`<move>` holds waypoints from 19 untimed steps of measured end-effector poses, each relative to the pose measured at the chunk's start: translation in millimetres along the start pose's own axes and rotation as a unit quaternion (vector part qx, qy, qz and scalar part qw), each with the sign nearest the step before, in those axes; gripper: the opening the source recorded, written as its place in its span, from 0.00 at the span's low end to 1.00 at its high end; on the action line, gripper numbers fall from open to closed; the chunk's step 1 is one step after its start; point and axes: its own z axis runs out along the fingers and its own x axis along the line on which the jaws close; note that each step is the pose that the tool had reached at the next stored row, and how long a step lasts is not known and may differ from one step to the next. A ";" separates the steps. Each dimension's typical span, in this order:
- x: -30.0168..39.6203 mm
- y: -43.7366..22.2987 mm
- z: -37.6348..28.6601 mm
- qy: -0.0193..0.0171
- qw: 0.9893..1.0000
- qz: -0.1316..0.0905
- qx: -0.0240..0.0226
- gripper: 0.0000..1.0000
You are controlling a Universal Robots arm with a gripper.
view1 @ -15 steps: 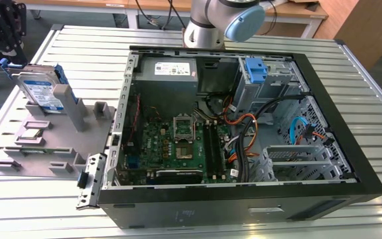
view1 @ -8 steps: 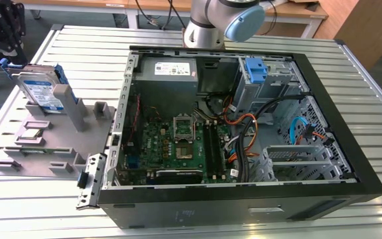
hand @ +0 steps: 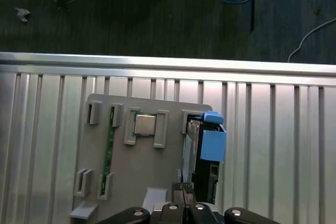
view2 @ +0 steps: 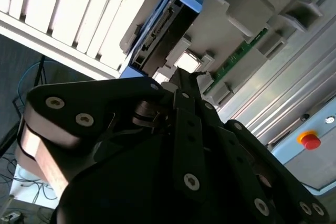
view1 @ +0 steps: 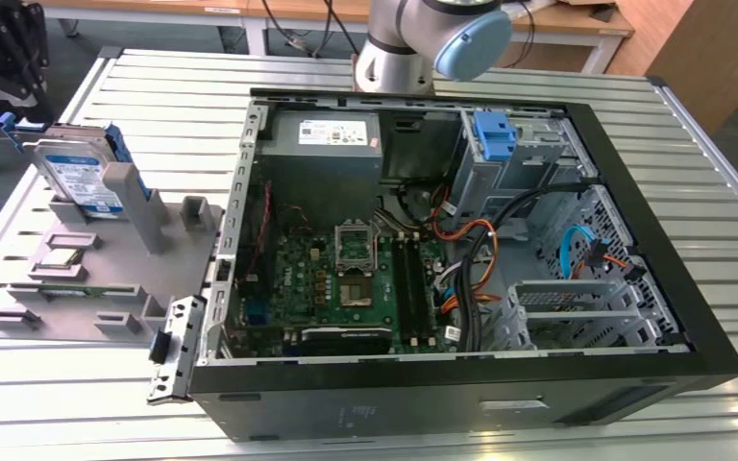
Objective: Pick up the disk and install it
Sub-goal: 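Pick up the disk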
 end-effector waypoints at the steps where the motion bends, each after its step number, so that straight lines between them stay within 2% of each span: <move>1: 0.0 0.0 0.0 -0.009 1.000 -0.001 0.000 0.11; 2: 0.0 0.0 0.0 -0.016 1.000 -0.002 0.001 0.11; 3: 0.0 0.0 0.0 -0.020 1.000 -0.002 0.001 0.11; 4: -0.1 0.0 0.1 -0.022 1.000 -0.002 0.001 0.11; 12: 0.0 0.0 0.5 -0.026 1.000 -0.002 0.001 0.11; 19: 0.0 -0.1 2.0 -0.026 1.000 -0.002 0.001 0.11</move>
